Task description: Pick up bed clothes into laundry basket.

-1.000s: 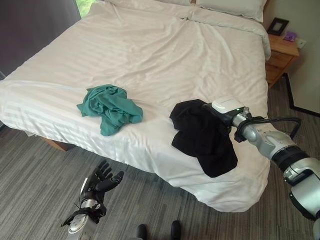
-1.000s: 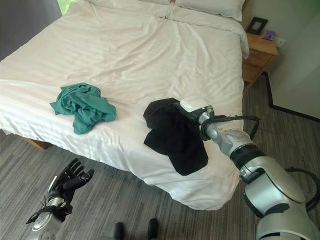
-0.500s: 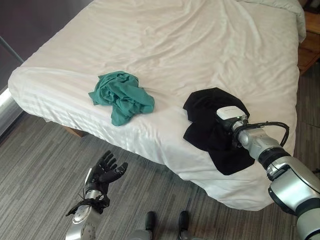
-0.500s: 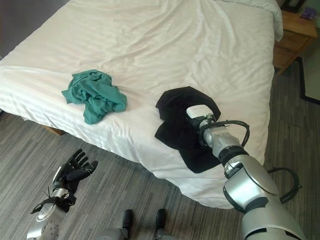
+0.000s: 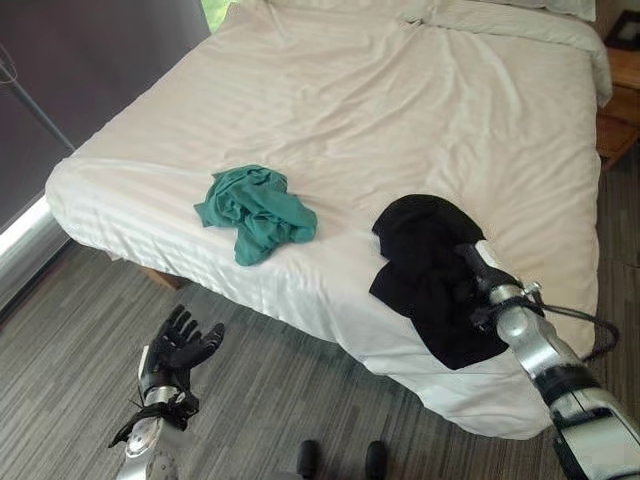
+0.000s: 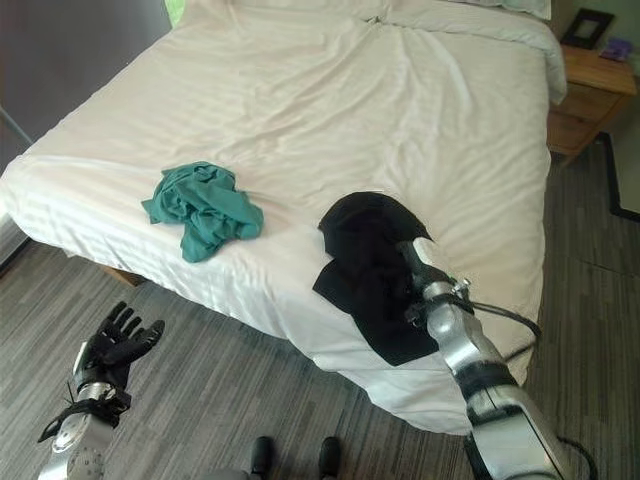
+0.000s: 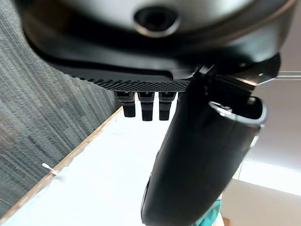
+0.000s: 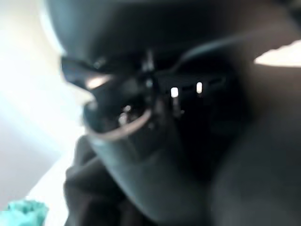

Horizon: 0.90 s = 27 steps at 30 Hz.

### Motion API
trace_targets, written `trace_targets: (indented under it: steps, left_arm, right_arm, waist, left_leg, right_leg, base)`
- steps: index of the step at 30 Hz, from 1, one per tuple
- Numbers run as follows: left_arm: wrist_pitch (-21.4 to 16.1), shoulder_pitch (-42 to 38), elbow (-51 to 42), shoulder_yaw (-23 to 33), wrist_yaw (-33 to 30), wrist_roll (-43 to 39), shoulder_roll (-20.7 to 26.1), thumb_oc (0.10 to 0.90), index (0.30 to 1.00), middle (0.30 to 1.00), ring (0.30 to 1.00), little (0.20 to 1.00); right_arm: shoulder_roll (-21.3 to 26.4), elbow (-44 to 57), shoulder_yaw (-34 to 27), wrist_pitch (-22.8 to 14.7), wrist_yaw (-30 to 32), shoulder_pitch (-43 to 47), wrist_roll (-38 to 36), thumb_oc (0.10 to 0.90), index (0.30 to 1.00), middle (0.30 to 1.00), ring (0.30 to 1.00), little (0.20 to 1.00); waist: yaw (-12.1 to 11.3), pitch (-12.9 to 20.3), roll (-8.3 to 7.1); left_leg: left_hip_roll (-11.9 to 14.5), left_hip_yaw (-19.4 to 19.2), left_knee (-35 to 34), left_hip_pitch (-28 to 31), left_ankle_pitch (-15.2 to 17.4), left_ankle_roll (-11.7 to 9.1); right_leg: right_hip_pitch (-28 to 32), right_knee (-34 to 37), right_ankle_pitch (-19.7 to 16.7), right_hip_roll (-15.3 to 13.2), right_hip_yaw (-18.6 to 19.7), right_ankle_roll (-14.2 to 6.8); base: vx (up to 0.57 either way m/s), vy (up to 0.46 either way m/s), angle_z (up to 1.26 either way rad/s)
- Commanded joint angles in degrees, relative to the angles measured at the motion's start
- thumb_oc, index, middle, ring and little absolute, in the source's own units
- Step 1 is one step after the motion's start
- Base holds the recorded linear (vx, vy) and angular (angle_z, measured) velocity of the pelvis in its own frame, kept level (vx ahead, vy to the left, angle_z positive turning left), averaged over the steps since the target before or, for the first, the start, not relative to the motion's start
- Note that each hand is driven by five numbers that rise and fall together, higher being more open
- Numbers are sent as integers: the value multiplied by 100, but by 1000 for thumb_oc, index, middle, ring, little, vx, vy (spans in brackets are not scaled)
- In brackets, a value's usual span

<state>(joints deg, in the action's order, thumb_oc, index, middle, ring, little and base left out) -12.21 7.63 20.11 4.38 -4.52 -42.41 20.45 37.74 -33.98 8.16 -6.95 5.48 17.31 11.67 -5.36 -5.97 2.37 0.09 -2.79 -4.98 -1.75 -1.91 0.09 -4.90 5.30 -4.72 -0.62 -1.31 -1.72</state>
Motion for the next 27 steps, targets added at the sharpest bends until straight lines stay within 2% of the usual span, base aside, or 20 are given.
trace_targets:
  steps: [1,3,4,5,7,9,10,11,12,13,15,16,17,18,19,20,21,22,25,27]
  left_arm:
    - [-601,-520,-463,446,58,382,166,800,900,900,900,900]
    - [-614,-641,-559,504,20,424,189,800,900,900,900,900]
    - [-635,-843,-597,529,17,370,204,800,900,900,900,900]
    - [-636,-862,-591,509,17,369,211,800,900,900,900,900]
    - [-664,-991,-656,543,-11,351,183,800,900,900,900,900]
    - [-694,-1065,-744,617,-83,331,112,800,900,900,900,900]
    - [-725,-1148,-778,646,-158,358,125,800,900,900,900,900]
    - [-725,-1152,-776,633,-163,361,132,800,900,900,900,900]
    - [-748,-1299,-783,667,-251,513,290,800,900,900,900,900]
    - [-749,-1304,-777,657,-255,517,292,800,900,900,900,900]
    - [-891,-1511,-838,785,-442,850,611,800,900,900,900,900]
    - [-891,-1512,-841,784,-457,866,607,800,900,900,900,900]
    - [-974,-1532,-947,885,-516,926,674,800,900,900,900,900]
    - [-1042,-1624,-1011,955,-541,973,771,800,900,900,900,900]
    - [-1044,-1624,-1008,955,-543,976,772,800,900,900,900,900]
    - [-1162,-1968,-978,935,-757,1179,1027,800,900,900,900,900]
    - [-1166,-1980,-974,929,-760,1180,1033,800,900,900,900,900]
    - [-1225,-2391,-946,931,-1008,1428,1536,800,900,900,900,900]
    - [-1083,-2559,-1072,1122,-1232,1944,2112,800,900,900,900,900]
    - [-754,-2942,-550,1104,-1420,2576,3084,800,900,900,900,900]
  right_arm:
    - [396,-127,-455,23,-20,-1193,-297,400,300,300,300,300]
    - [378,83,-951,-32,68,-1533,-438,400,300,300,300,300]
    - [388,276,-1383,-120,201,-1839,-530,400,300,300,300,300]
    - [377,308,-1426,-110,194,-1874,-525,400,300,300,300,300]
    - [314,590,-1705,-118,203,-2105,-541,400,300,300,300,300]
    - [311,618,-1849,-87,251,-2203,-490,400,300,300,300,300]
    - [220,752,-1979,-103,285,-2327,-517,400,300,300,300,300]
    - [206,776,-1998,-94,281,-2353,-514,400,300,300,300,300]
    - [206,956,-2044,-157,271,-2476,-466,400,300,300,300,300]
    - [197,981,-2061,-147,265,-2499,-461,400,300,300,300,300]
    - [207,1206,-2056,-237,281,-2467,-460,400,300,300,300,300]
    - [204,1218,-2056,-230,280,-2471,-458,400,300,300,300,300]
    - [224,1232,-2040,-252,257,-2447,-446,400,300,300,300,300]
    - [217,1300,-2103,-252,232,-2481,-438,400,300,300,300,300]
    - [212,1322,-2109,-241,225,-2493,-435,400,300,300,300,300]
    - [127,1366,-2237,-218,265,-2608,-422,400,300,300,300,300]
    - [119,1372,-2245,-216,264,-2609,-421,400,300,300,300,300]
    - [-41,1333,-2323,-227,301,-2629,-596,400,300,300,300,300]
    - [9,1281,-2118,-148,189,-2500,-438,400,300,300,300,300]
    - [74,1363,-2038,-151,26,-2448,-530,400,300,300,300,300]
  waist:
    - [456,-3,-89]
    - [552,-88,-213]
    - [614,-303,-393]
    - [599,-305,-381]
    - [604,-418,-515]
    - [647,-438,-645]
    - [647,-416,-706]
    - [631,-402,-710]
    - [656,-302,-662]
    - [633,-320,-686]
    - [607,-127,-475]
    - [584,-159,-481]
    - [576,-85,-406]
    - [675,24,-345]
    - [661,19,-351]
    - [776,172,-282]
    - [755,151,-276]
    - [782,255,-261]
    - [709,339,-282]
    - [669,380,-264]
  left_leg:
    - [-91,111,16,179,212,-216]
    - [-15,19,726,73,298,-281]
    - [74,-47,1926,-519,14,-444]
    - [92,-33,2052,-598,61,-452]
    - [52,169,3099,-1122,-110,-452]
    - [210,218,3601,-1521,-308,-437]
    - [456,362,3557,-1868,-301,-472]
    - [460,360,3561,-1877,-292,-478]
    - [738,530,2823,-1747,-443,-618]
    - [735,505,2708,-1660,-497,-632]
    - [944,812,1037,-1046,-648,-793]
    - [959,778,914,-938,-701,-802]
    - [969,963,671,-756,-666,-797]
    - [1000,713,461,-568,-547,-835]
    - [1002,688,414,-521,-552,-835]
    - [1000,423,252,-243,-492,-838]
    - [1014,417,261,-263,-546,-837]
    - [892,210,313,-170,-398,-768]
    - [725,84,179,6,-158,-591]
    - [636,-81,221,10,-85,-537]
  right_leg:
    - [476,-216,855,6,102,-404]
    - [469,-423,905,-19,239,-347]
    - [472,-663,922,-86,350,-270]
    - [443,-692,933,-69,342,-265]
    - [423,-860,994,-34,527,-156]
    - [474,-889,986,-140,685,-127]
    - [496,-915,987,-254,757,-142]
    - [483,-919,992,-250,763,-140]
    - [534,-927,1047,-255,849,-204]
    - [557,-924,1040,-265,865,-193]
    - [681,-925,1213,-180,1046,-316]
    - [715,-928,1216,-176,1070,-308]
    - [704,-1041,1258,-165,1197,-360]
    - [736,-1014,1319,-202,1162,-400]
    - [754,-1007,1326,-206,1177,-401]
    - [804,-901,1287,-351,1182,-522]
    - [782,-898,1234,-335,1206,-527]
    - [857,-781,1156,-615,1241,-716]
    - [771,-744,1037,-907,1351,-947]
    - [711,-631,895,-1050,1360,-1076]
  base:
    - [54,-31,-12]
    - [-60,-74,-17]
    - [-115,-78,-23]
    - [-113,-65,-31]
    - [-75,-11,-16]
    - [-27,54,-67]
    - [6,77,-109]
    - [97,169,-100]
    - [87,90,-81]
    - [179,186,-62]
    - [204,225,-57]
    - [143,232,-75]
    - [99,190,-92]
    - [105,197,-83]
    - [166,277,-82]
    - [68,180,-56]
    - [155,443,-30]
    - [98,360,-5]
    - [96,313,-18]
    - [30,205,-24]
